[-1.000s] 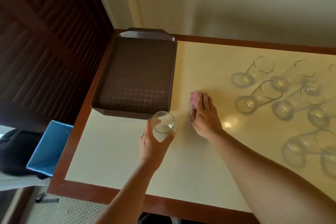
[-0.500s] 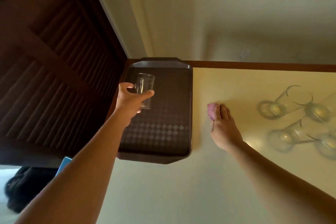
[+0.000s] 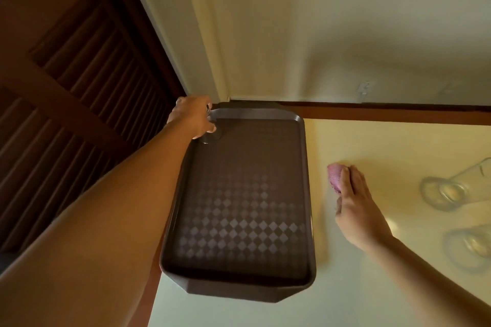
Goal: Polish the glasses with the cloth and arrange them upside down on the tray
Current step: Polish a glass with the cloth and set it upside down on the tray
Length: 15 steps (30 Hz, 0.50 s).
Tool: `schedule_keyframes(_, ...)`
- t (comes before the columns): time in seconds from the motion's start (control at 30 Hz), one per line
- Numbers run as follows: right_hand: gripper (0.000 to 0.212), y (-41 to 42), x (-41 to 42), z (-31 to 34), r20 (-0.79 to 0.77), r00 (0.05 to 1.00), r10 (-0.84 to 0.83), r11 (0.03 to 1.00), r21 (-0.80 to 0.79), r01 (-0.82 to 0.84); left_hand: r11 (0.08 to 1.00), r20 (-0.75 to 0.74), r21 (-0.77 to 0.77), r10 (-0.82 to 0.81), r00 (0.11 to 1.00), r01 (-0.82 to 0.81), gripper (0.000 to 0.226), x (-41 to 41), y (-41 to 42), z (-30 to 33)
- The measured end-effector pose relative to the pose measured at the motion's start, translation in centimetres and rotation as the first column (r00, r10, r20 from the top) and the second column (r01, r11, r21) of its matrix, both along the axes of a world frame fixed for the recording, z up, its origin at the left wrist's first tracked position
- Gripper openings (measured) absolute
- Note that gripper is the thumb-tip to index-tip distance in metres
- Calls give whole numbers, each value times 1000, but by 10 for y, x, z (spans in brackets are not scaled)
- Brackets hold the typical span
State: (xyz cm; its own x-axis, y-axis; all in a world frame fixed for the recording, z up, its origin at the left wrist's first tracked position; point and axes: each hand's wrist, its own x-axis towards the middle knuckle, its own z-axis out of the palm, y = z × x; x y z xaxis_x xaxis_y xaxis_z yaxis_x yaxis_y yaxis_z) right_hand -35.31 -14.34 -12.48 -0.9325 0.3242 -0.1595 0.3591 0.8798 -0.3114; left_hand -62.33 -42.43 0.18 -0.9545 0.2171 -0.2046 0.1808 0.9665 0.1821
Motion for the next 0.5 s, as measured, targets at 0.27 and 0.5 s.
schedule_keyframes(0.27,73,3,-5,7,-3,1000,11,999,-35,-11,991,-64,-125,-64,996,56,60,-15,8,-3)
schedule_keyframes(0.5,70,5,-21,41,51,998,43,990,-138,-36,949,-242,-269,-233,942,166,79,46,25,-1)
